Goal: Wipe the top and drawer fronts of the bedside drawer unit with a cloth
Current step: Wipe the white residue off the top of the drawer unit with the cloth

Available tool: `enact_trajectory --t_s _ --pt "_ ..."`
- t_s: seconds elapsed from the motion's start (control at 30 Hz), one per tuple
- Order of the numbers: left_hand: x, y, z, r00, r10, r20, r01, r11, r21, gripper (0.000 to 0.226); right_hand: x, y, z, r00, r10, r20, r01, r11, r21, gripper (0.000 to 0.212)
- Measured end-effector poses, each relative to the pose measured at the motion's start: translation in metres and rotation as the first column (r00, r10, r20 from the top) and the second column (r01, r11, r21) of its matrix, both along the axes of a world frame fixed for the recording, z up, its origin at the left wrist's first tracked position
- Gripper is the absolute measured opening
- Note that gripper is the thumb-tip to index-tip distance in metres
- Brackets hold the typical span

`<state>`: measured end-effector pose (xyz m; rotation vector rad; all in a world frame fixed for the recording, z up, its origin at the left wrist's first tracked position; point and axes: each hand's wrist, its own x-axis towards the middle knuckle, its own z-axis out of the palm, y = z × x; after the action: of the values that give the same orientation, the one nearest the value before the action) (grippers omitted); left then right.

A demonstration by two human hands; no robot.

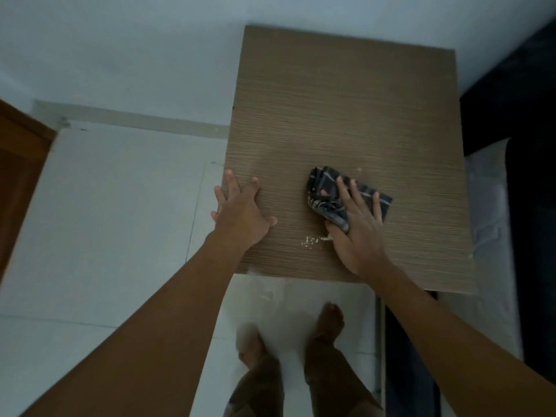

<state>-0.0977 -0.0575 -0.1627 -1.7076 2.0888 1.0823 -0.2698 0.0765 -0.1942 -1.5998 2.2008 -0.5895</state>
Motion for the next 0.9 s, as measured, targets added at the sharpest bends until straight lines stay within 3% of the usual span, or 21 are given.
enact_trajectory --t_s 0.13,0.43,0.53,0.67,0.8,0.9 --pt "0.001 -0.003 0.002 0.999 -0.030 0.012 0.030 0.999 0.014 0.090 0.028 0.016 0.001 0.997 0.074 0.006 -0.074 0.997 0.000 0.073" --pt "0.004 -0.005 0.007 0.997 -0.072 0.015 0.071 0.997 0.040 0.086 0.087 0.073 -0.004 0.966 0.258 0.030 -0.260 0.962 0.083 0.051" --pt "0.003 -0.006 0.007 0.997 -0.078 0.021 0.077 0.996 0.046 0.086 0.102 0.080 0.021 0.945 0.146 0.293 -0.174 0.982 0.072 0.054" --pt "0.003 -0.005 0.008 0.996 -0.081 0.026 0.080 0.996 0.037 0.087 0.108 0.093 0.047 0.774 -0.063 0.630 -0.149 0.949 0.279 0.041" --pt "0.004 -0.003 0.008 0.996 -0.081 0.026 0.080 0.996 0.026 0.086 0.094 0.093 0.077 0.643 -0.262 0.719 0.076 0.957 0.281 0.030" --pt "0.004 -0.003 0.008 0.995 -0.088 0.039 0.087 0.996 0.020 0.086 0.082 0.084 0.099 0.661 -0.329 0.675 0.353 0.929 0.108 0.032"
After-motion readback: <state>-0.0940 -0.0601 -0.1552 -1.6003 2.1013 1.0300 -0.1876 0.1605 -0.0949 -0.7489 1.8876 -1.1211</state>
